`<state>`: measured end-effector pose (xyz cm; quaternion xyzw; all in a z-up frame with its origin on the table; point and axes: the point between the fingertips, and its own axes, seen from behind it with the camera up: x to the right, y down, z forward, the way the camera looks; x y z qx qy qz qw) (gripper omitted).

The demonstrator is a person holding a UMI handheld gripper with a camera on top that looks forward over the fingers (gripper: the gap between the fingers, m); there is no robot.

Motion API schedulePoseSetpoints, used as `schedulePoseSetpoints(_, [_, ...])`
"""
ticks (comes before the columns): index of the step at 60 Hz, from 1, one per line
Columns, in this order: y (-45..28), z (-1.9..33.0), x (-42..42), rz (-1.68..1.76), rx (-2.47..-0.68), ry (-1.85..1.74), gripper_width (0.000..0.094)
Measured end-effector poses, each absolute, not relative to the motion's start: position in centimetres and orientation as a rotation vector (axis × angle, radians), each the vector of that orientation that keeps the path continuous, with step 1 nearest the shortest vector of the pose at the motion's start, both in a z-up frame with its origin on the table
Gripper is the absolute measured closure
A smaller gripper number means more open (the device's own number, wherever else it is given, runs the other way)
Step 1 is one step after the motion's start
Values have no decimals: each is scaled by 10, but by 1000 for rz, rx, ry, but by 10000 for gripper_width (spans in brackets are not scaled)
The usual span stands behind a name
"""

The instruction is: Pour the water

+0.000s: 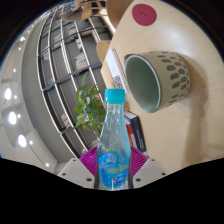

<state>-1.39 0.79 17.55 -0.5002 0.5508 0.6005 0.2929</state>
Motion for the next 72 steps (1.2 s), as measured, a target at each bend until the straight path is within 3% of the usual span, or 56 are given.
schedulePoseSetpoints(14, [8,175,10,1727,-1119,1768,537])
schedulePoseSetpoints(32, [5,197,10,1616,-1266,1575,535])
schedulePoseSetpoints(37, [2,228,27,1480,-1322,1379,535])
schedulePoseSetpoints(47, [16,257,52,1047,-1574,907,518])
schedulePoseSetpoints(56, [18,288,104,659,-1659,604,510])
schedulePoseSetpoints(72, [20,249,223,31,-1793,251,490])
